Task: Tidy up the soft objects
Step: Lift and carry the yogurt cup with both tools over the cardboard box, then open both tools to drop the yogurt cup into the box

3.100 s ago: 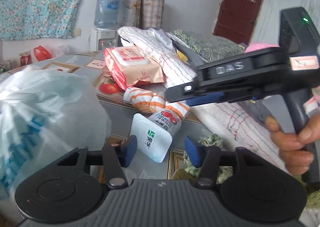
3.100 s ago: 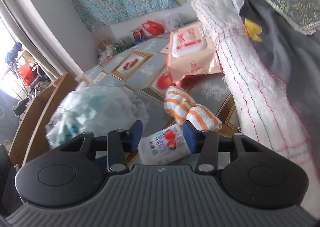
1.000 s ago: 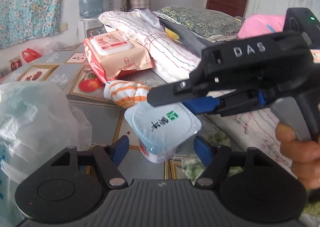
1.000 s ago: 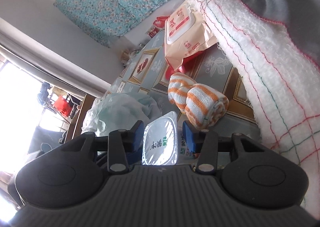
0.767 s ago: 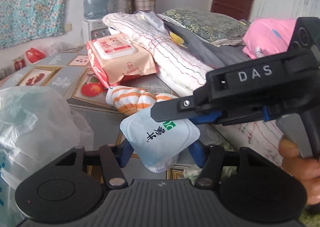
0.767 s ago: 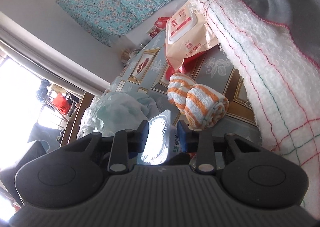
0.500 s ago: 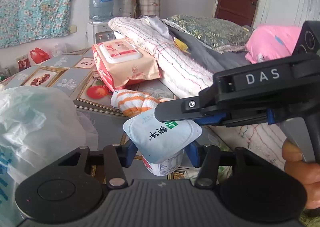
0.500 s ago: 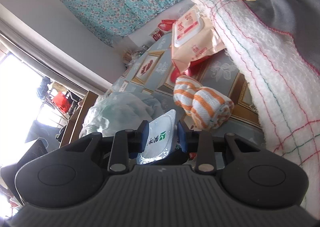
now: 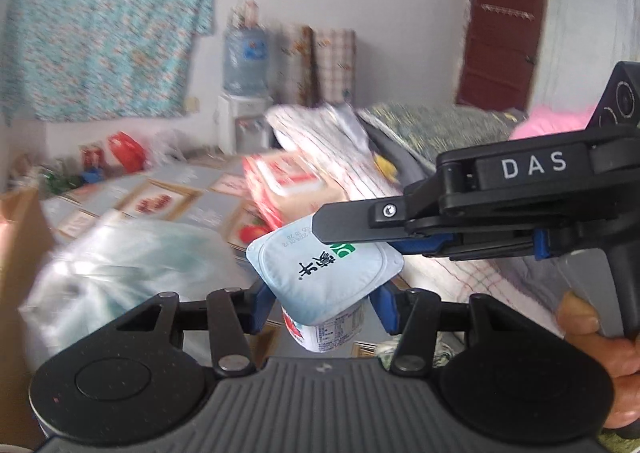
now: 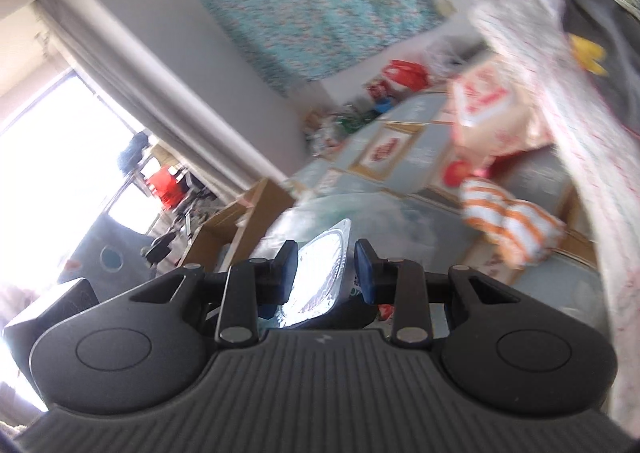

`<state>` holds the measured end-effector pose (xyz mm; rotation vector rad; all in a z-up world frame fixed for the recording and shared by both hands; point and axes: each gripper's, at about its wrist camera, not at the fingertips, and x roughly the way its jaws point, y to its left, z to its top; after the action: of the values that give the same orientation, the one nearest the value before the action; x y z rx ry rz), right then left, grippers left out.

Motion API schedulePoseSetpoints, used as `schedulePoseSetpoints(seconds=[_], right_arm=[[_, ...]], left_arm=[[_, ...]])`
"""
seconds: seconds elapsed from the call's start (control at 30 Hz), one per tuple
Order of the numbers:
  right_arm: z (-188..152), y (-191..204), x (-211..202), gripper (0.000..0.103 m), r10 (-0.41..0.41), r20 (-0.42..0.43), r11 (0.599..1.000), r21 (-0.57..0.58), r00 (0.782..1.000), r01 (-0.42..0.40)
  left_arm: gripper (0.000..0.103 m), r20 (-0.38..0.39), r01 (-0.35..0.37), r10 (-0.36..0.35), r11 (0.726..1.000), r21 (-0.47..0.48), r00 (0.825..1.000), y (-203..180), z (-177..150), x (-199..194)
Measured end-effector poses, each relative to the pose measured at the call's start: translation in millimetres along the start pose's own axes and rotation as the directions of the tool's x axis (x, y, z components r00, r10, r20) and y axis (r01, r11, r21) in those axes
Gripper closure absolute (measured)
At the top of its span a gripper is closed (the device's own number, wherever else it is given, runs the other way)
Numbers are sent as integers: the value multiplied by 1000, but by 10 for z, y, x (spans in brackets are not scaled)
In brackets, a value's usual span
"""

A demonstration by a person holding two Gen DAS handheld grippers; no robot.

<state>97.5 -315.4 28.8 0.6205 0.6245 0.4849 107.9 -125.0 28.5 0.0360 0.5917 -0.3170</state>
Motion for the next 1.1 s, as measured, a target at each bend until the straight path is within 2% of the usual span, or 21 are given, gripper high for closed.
schedulePoseSetpoints(seconds=[0.2, 0.33, 0.47, 0.57, 0.6, 0.7, 0.8, 0.9, 1.03, 1.1], right_arm=[[-7, 724, 269, 71, 95, -98, 993, -66, 991, -102], [-55, 1258, 718, 71, 177, -206, 976, -90, 962, -199], [-181, 1821, 1320, 71, 251, -346, 951, -87, 904, -297], [-317, 2208, 1812, 70, 262, -448, 941, -78, 855, -329], [-367, 2314, 1979, 70, 262, -480, 939, -73, 837, -336], [-559, 2542, 2442, 70, 259, -569, 941, -34, 780, -337], [-743, 2641, 2859, 69, 247, -638, 948, 4, 730, -318], [-916, 2657, 3212, 69, 249, -683, 957, 62, 687, -285], [-1084, 2568, 3485, 69, 257, -722, 961, 123, 643, -247], [-1116, 2508, 3583, 69, 259, -732, 962, 141, 630, -233]], left_arm=[[51, 27, -103, 106, 992, -69, 994, 442, 25, -643], [51, 12, -210, 213, 971, -113, 977, 915, -15, -1077], [52, -39, -318, 317, 932, -175, 948, 1475, -70, -1459], [52, -96, -394, 382, 891, -226, 919, 1869, -182, -1664], [52, -113, -398, 382, 888, -228, 917, 1991, -223, -1703], [51, -176, -439, 404, 854, -278, 898, 2361, -367, -1774], [51, -240, -465, 404, 828, -313, 883, 2680, -519, -1767], [51, -288, -484, 402, 813, -325, 869, 2914, -669, -1746], [51, -334, -499, 396, 803, -327, 855, 3034, -853, -1768], [51, -342, -501, 394, 802, -326, 853, 3100, -902, -1791]])
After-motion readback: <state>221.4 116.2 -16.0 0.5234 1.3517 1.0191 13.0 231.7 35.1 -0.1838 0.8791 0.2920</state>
